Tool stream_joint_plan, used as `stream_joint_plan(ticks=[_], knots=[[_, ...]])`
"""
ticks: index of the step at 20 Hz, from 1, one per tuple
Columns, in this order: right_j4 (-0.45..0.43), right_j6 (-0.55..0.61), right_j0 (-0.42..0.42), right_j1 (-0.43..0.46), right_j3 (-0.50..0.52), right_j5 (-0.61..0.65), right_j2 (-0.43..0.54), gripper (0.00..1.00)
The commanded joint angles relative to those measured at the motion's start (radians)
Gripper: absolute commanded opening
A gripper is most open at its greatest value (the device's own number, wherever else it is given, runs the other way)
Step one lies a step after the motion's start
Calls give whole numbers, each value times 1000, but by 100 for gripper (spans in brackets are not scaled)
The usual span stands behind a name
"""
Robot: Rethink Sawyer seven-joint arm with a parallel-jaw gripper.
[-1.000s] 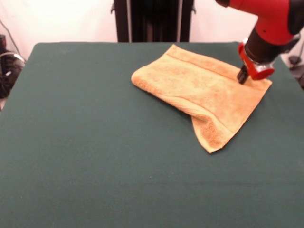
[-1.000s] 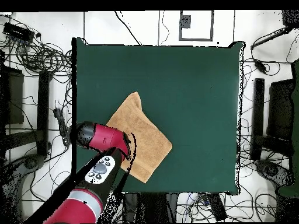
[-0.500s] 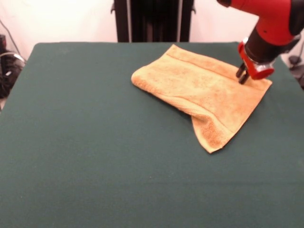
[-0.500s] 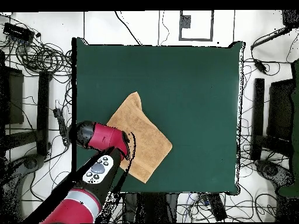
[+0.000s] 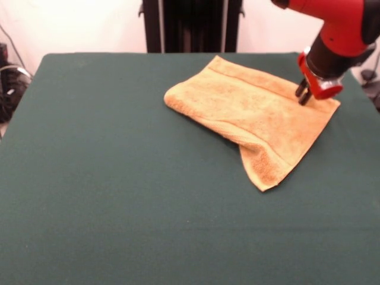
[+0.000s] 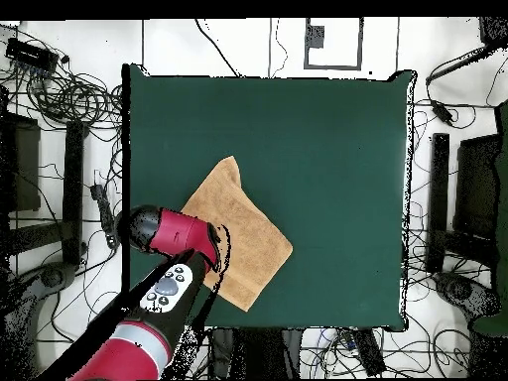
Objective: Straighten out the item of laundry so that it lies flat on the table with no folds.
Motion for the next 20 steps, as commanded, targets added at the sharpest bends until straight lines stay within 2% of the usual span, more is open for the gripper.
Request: stream_joint_plan(ticks=[1,4,6,8,10,12,15,18,20], knots=[[121,198,5,-5,-106,-244,176,100],[114,176,1,-21,-86,-259,184,100],[89,188,13,-41,-82,-190,150,100],[51,199,27,-91,-61,-76,102,100],[37,176,22,-158,-13,-27,100,100],[31,156,17,-200,24,-29,99,100],[53,162,12,-207,51,-105,118,100],[99,182,1,-144,43,-243,185,100],[107,199,7,-97,18,-284,197,100]])
